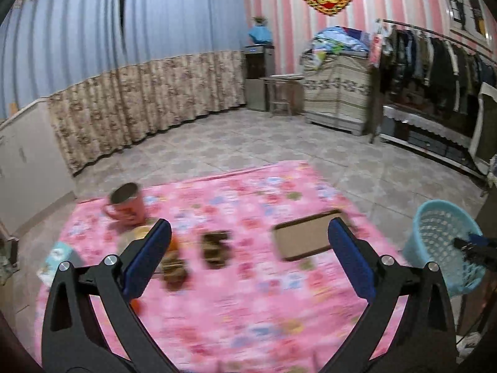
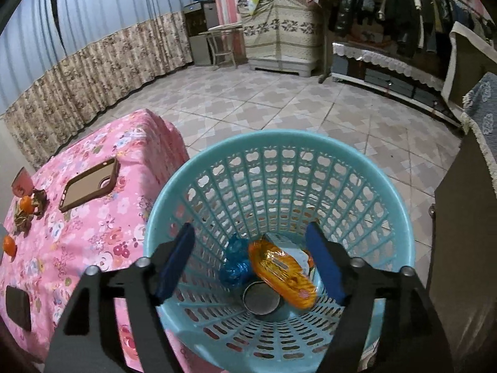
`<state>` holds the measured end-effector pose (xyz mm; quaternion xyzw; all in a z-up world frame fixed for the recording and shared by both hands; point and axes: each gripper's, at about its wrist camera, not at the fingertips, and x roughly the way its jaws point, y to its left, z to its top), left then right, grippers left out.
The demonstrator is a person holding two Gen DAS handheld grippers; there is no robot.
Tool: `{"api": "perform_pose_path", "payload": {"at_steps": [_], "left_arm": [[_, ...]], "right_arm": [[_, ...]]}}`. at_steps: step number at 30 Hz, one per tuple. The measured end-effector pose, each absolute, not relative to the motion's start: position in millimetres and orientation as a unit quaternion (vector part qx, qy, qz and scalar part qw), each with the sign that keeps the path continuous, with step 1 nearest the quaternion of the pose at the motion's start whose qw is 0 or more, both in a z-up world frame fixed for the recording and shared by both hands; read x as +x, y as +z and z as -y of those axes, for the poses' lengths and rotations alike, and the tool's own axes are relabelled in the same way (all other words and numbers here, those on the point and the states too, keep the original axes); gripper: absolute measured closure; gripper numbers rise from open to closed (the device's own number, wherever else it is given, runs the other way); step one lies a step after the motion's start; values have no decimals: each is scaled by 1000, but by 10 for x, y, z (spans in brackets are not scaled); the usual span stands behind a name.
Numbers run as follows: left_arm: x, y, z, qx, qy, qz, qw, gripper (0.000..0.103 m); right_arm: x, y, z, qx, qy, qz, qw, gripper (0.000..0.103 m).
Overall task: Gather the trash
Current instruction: 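Return both tools to the table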
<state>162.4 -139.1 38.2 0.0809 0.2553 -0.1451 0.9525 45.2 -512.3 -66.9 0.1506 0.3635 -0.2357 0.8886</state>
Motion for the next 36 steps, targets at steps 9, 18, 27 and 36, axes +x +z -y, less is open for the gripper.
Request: {"api": "perform_pose_path", "payload": {"at_steps": [9, 18, 27, 36], "left_arm": [[1890, 309, 277, 68, -67, -275, 957, 5], [2276, -104, -455, -3, -33, -334, 942, 6], [2390, -556, -534, -14, -27, -373, 927, 6], [2439, -803, -340, 11, -49, -401, 915, 6]], "right_arm": [[501, -202, 4502, 105, -218, -292, 925, 11], [1081, -110, 3604, 45, -144, -288, 946, 10], [1570, -55, 2821, -11, -88, -284, 955, 10], [1946, -165, 2380, -12, -50, -296, 954, 10]]}}
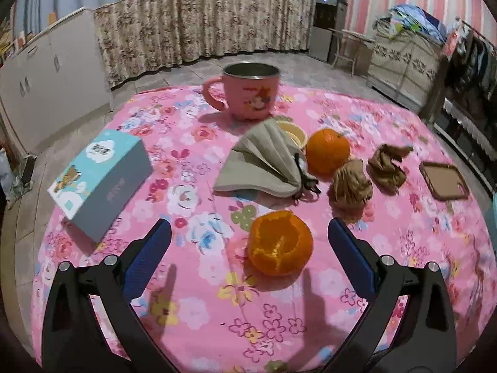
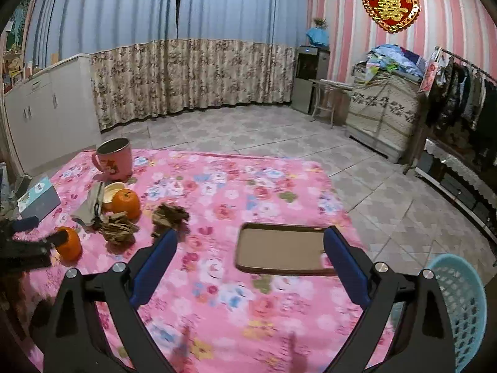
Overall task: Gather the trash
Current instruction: 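Return both tools to the table, then grasp the orange peel with the left tool while the right tool grasps the brown cloth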
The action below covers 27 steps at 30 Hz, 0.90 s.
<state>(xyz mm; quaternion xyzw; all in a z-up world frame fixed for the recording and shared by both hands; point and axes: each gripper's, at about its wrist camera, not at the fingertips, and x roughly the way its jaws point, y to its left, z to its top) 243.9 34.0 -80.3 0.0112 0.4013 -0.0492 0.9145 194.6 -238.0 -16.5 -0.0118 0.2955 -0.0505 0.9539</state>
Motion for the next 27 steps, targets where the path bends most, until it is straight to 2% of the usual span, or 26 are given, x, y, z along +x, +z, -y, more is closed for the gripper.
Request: {"api": "perform_pose_path", "payload": {"at_steps": [5, 9, 12, 15, 27], "left_arm": [[2477, -878, -222, 37, -65, -413, 908, 13], [2549, -962, -256, 25, -81, -439, 894, 38], [2576, -1028, -275, 20, -93, -451, 887, 41], [2567, -1001, -256, 19, -104, -449, 887, 59], [2628, -614, -564, -2, -46, -382, 923, 62]], "right_arm": [[2096, -286, 2238, -25, -43, -303, 952, 10], [2217, -376, 2200, -24, -39, -313, 949, 10], [2295, -456, 2167, -26, -35, -322, 946, 10], [2348, -510, 2142, -28, -32, -330, 943, 10], [2684, -772, 1823, -40, 2, -367, 929, 10]]}}
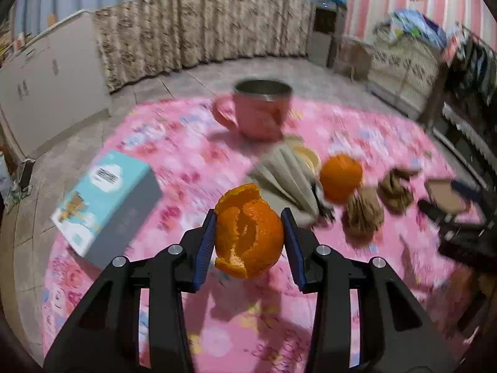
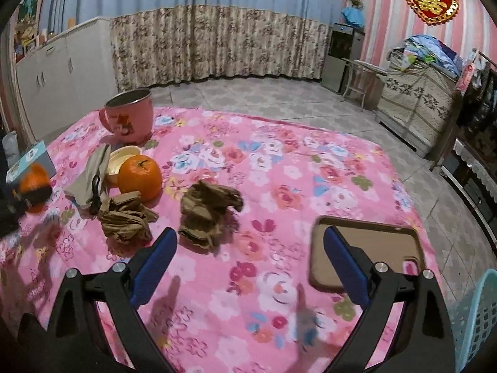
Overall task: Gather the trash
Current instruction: 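Grasp the orange peel with the left tool while the right tool grasps the brown cloth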
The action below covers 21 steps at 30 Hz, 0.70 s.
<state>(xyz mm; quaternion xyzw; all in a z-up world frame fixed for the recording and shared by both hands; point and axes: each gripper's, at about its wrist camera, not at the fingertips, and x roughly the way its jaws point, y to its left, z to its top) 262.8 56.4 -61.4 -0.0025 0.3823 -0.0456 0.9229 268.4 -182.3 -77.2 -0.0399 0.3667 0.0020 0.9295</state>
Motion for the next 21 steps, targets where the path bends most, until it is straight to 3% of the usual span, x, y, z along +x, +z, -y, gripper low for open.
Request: {"api": "perform_pose_path", "payload": {"at_steps": [11, 12, 14, 16, 21], "left_arm": [[2713, -462, -892, -31, -11, -352, 936, 62], [2721, -467, -901, -29, -9, -351, 936, 62], [2724, -474, -916, -25, -4, -351, 936, 62], [2726, -472, -931, -25, -2, -351, 936, 62], [2730, -456, -944, -19, 1, -347, 938, 62]], "right_arm": [[2989, -935, 1665, -32, 11, -395, 918, 11], [3006, -931, 1648, -35, 11, -394, 918, 13], [3059, -936, 1616, -39, 16, -398, 917, 27], [3108, -952, 1618, -32, 28, -410, 911, 47], [3024, -890, 1662, -24, 37, -400, 916, 50]]}}
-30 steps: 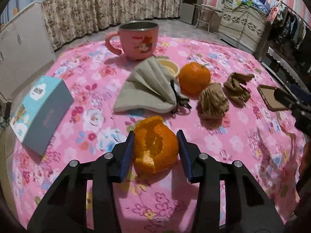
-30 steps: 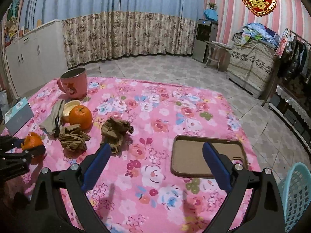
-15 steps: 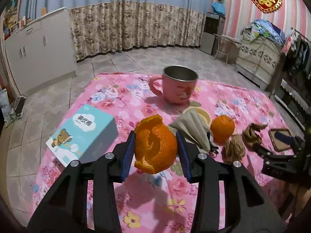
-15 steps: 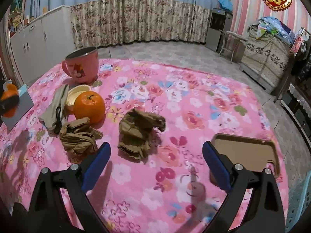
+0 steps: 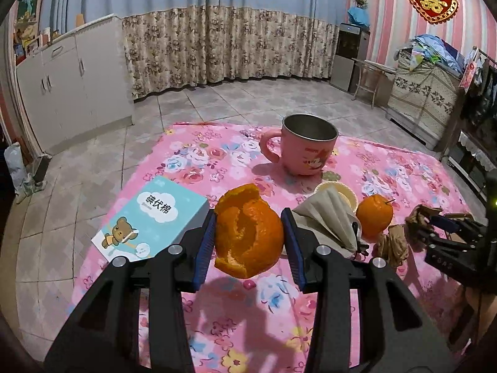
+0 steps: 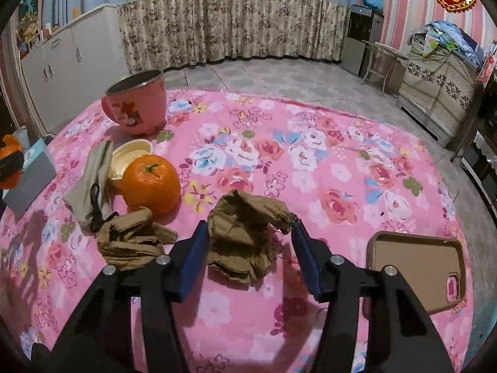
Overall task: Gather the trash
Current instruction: 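Grasp the orange peel with the left tool while the right tool grasps the brown cloth, then carry peel and brown cloth to the wastebasket and open both tools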
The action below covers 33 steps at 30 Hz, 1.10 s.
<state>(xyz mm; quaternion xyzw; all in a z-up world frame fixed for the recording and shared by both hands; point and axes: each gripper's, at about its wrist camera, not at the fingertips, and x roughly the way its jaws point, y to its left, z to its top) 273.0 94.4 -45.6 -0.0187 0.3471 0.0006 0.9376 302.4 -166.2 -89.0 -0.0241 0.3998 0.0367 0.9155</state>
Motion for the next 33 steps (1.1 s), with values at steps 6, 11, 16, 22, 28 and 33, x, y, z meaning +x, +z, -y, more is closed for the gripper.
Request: {"api": "perform_pose_path", "payload": {"at_steps": [6, 11, 16, 22, 28, 33], "left_arm": [[2694, -392, -903, -20, -5, -342, 939, 62], [2608, -306, -742, -9, -20, -334, 942, 62], [2471, -214, -485, 16, -41, -323, 945, 62], [2284, -110, -80, 41, -79, -311, 946, 62], [2024, -90, 436, 71, -130, -303, 941, 62], [1817, -118, 886, 90, -171, -301, 934, 62]], "right_arm": [[2734, -703, 1877, -21, 21, -382, 924, 50], [2402, -483, 2135, -12, 0, -363, 932, 50], [2049, -229, 2393, 1, -20, -339, 940, 50], [1530, 1, 2726, 4, -52, -309, 950, 50], [1067, 105, 3074, 4, -87, -294, 952, 50], [746, 122, 3398, 21, -121, -285, 951, 50]]}}
